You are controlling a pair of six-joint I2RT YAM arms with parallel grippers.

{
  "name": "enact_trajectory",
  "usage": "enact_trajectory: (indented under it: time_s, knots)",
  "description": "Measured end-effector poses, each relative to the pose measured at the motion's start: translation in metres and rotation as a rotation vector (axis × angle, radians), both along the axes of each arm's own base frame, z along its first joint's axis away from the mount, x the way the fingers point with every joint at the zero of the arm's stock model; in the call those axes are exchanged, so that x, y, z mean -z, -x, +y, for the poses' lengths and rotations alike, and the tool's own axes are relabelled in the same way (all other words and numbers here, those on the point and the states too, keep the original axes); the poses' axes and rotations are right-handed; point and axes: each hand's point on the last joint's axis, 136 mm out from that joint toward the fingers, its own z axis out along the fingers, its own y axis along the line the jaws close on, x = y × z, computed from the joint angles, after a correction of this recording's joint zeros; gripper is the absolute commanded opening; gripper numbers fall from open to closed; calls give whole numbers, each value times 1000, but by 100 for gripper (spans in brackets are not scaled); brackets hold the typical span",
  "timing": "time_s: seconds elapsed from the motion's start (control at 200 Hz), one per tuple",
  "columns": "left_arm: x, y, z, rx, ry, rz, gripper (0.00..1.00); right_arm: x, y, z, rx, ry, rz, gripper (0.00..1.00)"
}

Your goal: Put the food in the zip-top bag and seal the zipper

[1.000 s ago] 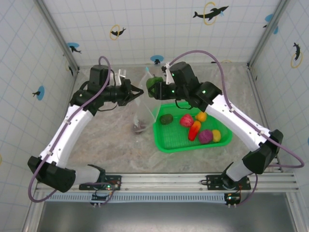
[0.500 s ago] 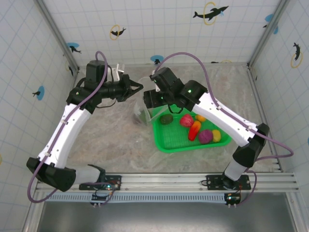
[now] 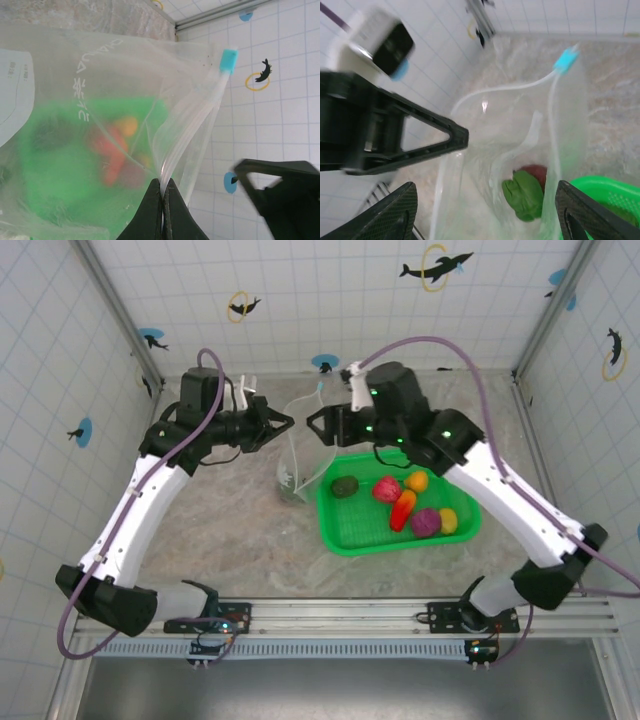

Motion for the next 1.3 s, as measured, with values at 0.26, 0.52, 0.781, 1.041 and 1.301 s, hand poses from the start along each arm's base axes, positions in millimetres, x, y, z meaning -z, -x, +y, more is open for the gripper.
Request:
enact_trajectory:
  time_s: [0.26, 0.52, 0.781, 1.041, 1.301]
  knots:
    - [4, -1, 1, -9, -6, 7, 0, 48, -20, -107, 276, -61, 97, 72]
    - [0, -4, 0, -9, 3, -13, 0, 176, -16, -148, 391, 314, 359, 74]
    - [-1, -4, -1, -9, 5, -19, 0, 254, 34, -188, 398, 592, 553, 77]
    - [1, -5, -1, -8, 7, -23, 0, 290, 61, -212, 407, 685, 641, 80]
    - [1, -5, -1, -5, 9, -23, 0, 308, 58, -220, 430, 697, 659, 84]
